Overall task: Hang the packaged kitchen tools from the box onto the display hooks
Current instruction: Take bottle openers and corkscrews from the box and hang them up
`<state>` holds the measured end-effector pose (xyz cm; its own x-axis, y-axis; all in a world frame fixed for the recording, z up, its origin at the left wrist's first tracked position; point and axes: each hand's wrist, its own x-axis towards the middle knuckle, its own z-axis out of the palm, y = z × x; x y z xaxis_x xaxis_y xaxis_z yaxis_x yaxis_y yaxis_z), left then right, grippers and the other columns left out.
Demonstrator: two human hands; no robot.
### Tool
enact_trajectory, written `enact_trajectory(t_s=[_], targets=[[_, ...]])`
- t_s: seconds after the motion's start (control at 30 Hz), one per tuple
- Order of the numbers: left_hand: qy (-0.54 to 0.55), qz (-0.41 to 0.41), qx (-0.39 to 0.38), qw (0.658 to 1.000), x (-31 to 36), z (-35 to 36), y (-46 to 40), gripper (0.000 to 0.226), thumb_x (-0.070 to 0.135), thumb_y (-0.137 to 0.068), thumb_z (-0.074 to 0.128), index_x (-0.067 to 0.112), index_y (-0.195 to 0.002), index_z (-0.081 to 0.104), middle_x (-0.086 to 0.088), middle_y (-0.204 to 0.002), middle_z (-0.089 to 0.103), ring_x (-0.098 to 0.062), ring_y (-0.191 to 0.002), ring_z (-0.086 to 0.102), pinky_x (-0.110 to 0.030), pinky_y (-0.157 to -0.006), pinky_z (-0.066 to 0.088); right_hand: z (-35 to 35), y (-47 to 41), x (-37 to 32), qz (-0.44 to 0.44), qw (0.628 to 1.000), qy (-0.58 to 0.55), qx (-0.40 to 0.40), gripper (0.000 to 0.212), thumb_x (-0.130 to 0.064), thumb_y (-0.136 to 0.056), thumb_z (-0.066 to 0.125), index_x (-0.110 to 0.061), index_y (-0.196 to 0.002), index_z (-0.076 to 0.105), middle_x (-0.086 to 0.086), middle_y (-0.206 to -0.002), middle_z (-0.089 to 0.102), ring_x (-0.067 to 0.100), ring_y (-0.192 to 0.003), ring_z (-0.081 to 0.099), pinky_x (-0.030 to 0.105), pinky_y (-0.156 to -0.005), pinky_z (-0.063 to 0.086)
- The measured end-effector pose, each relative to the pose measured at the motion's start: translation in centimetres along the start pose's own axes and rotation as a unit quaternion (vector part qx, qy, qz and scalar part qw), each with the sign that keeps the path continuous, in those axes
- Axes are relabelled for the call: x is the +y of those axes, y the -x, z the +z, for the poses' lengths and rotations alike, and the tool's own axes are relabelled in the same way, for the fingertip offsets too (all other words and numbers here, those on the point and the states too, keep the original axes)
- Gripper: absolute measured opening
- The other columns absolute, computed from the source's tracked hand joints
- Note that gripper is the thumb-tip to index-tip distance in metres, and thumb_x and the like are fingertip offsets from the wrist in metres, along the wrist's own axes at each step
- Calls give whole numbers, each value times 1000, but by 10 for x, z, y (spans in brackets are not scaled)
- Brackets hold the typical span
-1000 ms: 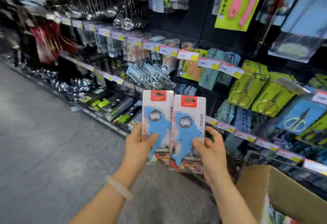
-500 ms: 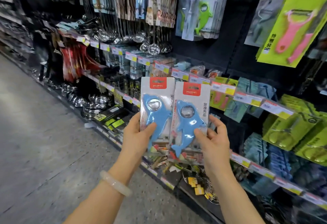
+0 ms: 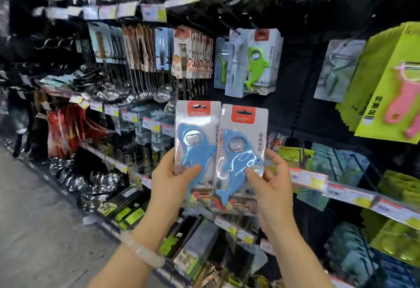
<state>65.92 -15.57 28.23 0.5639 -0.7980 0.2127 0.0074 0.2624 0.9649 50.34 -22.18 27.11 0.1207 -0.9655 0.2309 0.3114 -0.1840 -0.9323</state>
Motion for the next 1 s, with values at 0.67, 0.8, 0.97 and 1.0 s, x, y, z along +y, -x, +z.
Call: enact_trajectory(t_s=[0.67, 0.8, 0.97, 1.0], targets=[[66, 53, -152, 985, 11, 46, -207, 43, 3, -86, 65, 25, -123, 59, 9, -111, 69, -9, -99, 67, -26, -80, 54, 61, -149, -25, -186, 970, 100, 120, 50, 0, -89, 59, -40, -114, 43, 3, -94, 70, 10, -84, 69, 26, -70, 57], [71, 59, -172, 981, 11, 43, -230, 46, 4, -86, 65, 25, -126, 57, 9, -113, 68, -10, -101, 66, -25, -79, 53, 78, -166, -33, -219, 959, 122, 131, 49, -2, -89, 59, -31, -124, 42, -3, -90, 68, 7, -79, 68, 24, -70, 57], [71, 72, -189, 977, 13, 42, -254, 43, 2, -86, 65, 30, -118, 58, 11, -108, 68, -3, -94, 66, -18, -73, 52, 92, -193, -55, -258, 946, 132, 146, 50, -1, -90, 58, -29, -126, 39, 2, -88, 68, 3, -73, 66, 15, -62, 52], [72, 73, -187, 977, 13, 43, -259, 43, 2, -86, 65, 29, -118, 58, 11, -107, 68, -3, -93, 66, -18, -71, 52, 93, -199, -58, -264, 944, 134, 147, 51, 0, -89, 58, -31, -126, 40, 3, -88, 68, 3, -73, 65, 15, -63, 51]])
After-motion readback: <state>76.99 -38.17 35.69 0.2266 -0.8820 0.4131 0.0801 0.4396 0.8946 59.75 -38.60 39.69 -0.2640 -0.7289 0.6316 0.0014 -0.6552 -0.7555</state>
